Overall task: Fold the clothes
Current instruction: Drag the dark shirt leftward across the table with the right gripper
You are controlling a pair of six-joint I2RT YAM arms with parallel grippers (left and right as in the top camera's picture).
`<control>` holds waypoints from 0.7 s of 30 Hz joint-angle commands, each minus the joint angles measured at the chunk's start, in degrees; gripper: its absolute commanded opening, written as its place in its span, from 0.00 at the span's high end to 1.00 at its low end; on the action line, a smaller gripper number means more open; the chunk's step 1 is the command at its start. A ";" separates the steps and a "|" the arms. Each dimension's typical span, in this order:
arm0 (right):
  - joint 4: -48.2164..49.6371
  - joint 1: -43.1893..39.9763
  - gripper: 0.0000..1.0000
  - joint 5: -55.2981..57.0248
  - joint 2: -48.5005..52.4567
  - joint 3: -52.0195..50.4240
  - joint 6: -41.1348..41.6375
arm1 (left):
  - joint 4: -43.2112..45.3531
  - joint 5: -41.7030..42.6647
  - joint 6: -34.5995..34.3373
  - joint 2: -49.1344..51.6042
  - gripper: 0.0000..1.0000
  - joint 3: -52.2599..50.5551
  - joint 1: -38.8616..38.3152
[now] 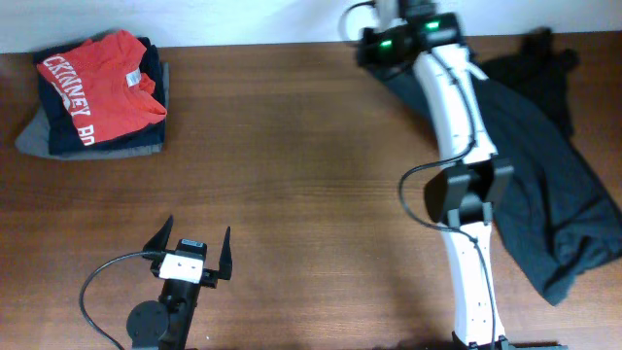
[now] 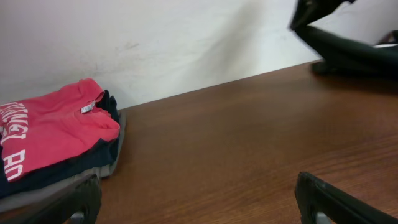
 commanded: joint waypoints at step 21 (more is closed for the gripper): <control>-6.45 18.64 0.96 -10.62 -2.99 1.44 0.59 | -0.22 -0.22 0.94 -0.55 0.01 -0.24 0.28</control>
